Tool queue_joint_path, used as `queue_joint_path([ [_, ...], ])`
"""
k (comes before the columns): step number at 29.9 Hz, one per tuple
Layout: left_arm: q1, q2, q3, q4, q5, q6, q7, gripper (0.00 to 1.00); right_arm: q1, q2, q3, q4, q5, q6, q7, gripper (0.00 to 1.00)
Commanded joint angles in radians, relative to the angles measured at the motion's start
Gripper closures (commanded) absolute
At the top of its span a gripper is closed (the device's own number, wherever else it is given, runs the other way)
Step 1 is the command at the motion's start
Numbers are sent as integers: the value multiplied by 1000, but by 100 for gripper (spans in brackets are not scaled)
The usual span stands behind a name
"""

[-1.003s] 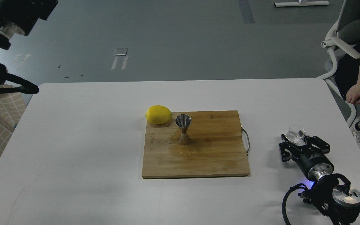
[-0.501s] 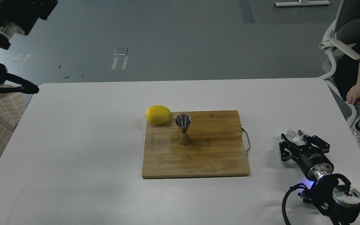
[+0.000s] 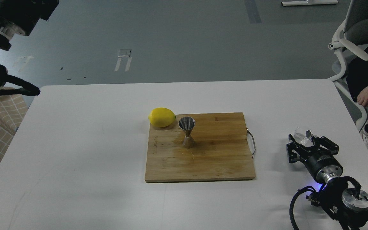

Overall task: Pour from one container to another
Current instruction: 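Close the right gripper around the clear glass cup, then lift the glass cup with the right gripper toward the jigger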

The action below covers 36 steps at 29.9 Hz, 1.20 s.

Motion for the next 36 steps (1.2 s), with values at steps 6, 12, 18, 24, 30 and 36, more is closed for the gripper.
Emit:
queue_joint_path([
  [6,0,0,0,0,0,0,1,3,-3,-2,-1,3,-3,8,3,45],
  [12,0,2,0,-1,0,0,-1,3,-6,-2,-1,11,-9,7,3,58],
  [18,0,2,0,0,0,0,-1,3,-7,-5,-1,22,-8,7,2,64],
  [24,0,2,0,0,0,0,-1,3,7,-26,1,34,-2,13,-3,62],
  [30,2,0,0,0,2,0,-1,3,65,-106,-10,38,2,27,-20,60],
  [36,2,0,0,0,2,2,-1,3,134,-163,-57,49,2,27,-35,60],
])
